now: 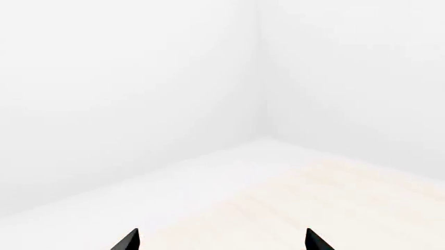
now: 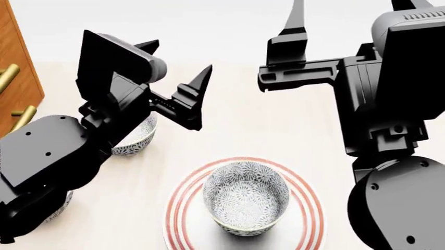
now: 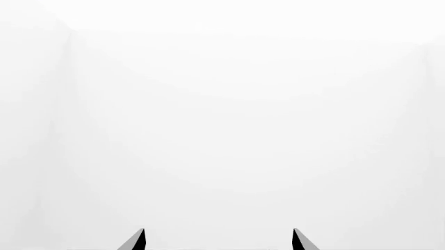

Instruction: Put the bowl at the front on the plate.

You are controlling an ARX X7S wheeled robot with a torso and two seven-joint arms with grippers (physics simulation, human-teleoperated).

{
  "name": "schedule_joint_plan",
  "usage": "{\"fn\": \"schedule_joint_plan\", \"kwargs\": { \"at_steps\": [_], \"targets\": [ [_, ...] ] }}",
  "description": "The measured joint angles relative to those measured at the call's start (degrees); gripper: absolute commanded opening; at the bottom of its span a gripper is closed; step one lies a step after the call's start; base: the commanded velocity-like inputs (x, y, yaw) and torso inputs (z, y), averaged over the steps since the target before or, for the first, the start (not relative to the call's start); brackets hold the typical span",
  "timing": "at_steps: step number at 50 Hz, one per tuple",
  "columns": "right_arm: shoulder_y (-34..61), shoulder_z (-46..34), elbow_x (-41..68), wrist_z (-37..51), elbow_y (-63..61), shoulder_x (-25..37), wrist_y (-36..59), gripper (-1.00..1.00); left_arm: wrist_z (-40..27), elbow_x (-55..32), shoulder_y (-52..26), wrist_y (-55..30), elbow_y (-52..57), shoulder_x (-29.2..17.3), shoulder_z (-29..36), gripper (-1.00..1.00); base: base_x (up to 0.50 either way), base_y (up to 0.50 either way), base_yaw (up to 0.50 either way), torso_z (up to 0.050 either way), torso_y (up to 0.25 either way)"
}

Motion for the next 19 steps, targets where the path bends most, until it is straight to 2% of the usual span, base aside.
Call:
{"fn": "schedule_joint_plan", "kwargs": {
  "at_steps": [19],
  "targets": [
    [-0.28,-0.68,-0.41,-0.29,0.65,-0.13,-0.62,1.00,-6.39,1.90,1.33,1.25,11.56,-5.77,0.06,1.00,0.00,0.00,0.00,0.000,0.000]
  ]
}}
